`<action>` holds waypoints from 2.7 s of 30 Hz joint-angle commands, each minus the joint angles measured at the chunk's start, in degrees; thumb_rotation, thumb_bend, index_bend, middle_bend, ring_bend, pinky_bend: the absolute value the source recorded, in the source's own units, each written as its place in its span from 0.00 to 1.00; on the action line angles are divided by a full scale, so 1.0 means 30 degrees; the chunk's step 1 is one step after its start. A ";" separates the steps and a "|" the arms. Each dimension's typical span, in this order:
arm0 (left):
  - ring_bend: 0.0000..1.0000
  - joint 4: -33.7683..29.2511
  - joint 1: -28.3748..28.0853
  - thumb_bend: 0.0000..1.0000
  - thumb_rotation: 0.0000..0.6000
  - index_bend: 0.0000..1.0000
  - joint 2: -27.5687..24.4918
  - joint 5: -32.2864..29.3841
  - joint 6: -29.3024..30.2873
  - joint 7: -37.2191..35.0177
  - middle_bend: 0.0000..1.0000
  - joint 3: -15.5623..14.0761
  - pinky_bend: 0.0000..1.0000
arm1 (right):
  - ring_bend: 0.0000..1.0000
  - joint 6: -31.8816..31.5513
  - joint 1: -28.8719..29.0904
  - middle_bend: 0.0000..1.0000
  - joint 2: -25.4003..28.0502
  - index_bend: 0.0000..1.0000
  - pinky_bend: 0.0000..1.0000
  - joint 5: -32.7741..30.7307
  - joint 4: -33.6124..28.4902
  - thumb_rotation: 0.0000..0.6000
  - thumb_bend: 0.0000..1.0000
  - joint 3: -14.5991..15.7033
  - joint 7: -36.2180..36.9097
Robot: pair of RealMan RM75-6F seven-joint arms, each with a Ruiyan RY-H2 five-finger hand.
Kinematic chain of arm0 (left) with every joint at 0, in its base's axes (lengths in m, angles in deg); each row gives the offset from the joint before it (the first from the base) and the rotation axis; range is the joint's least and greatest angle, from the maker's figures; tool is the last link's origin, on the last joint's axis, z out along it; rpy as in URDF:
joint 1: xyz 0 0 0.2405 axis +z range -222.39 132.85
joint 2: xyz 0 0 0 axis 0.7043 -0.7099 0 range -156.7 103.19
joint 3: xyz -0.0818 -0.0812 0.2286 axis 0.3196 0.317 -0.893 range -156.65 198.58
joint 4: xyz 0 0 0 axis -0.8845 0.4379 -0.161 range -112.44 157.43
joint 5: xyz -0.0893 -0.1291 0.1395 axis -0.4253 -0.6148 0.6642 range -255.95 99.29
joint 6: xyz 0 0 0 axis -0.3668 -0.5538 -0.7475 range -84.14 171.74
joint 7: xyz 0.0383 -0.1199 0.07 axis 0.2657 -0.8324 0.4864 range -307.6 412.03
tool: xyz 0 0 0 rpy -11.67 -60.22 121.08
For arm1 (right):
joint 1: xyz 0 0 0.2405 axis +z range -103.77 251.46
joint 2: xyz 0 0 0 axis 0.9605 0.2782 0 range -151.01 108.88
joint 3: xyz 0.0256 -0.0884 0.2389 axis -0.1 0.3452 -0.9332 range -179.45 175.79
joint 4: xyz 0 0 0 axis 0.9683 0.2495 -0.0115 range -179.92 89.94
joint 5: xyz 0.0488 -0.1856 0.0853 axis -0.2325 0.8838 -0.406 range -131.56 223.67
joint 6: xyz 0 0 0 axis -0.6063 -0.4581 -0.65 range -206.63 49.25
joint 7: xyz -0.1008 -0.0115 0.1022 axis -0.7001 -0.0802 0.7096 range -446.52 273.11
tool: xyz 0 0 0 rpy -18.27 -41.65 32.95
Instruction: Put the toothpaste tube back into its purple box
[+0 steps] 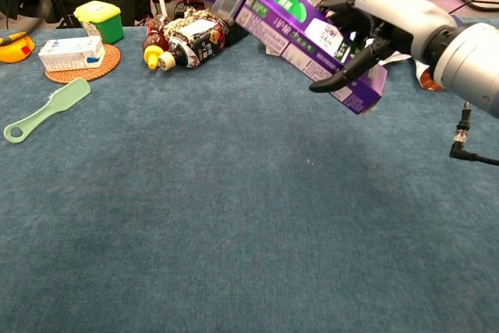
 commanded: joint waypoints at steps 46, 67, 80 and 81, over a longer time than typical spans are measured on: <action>0.21 0.5727 0.6558 0.30 1.00 0.00 -0.8208 0.0792 -0.6680 -1.5585 0.00 -0.1463 0.46 | 0.57 0.1570 0.0710 0.59 -0.0501 0.47 0.69 0.6150 0.8339 1.00 0.52 0.3555 0.0640; 0.14 0.7202 0.9930 0.30 1.00 0.00 -0.9204 0.6415 -0.6125 -2.2287 0.00 -0.3238 0.33 | 0.09 0.2437 -0.0184 0.05 0.4031 0.00 0.31 0.3674 0.1157 1.00 0.05 0.2363 -0.1088; 0.04 1.3316 1.6015 0.30 1.00 0.00 -0.7282 1.1127 -0.0493 -3.0158 0.00 -0.6278 0.25 | 0.06 -0.3350 -0.3387 0.05 0.8052 0.01 0.24 0.6253 0.0969 1.00 0.02 0.3208 0.0653; 0.04 1.3774 1.6289 0.30 1.00 0.00 -0.6978 1.1197 -0.0301 -3.0523 0.00 -0.6360 0.24 | 0.05 -0.3931 -0.3717 0.04 0.8154 0.01 0.23 0.6330 0.1206 1.00 0.01 0.3215 0.0691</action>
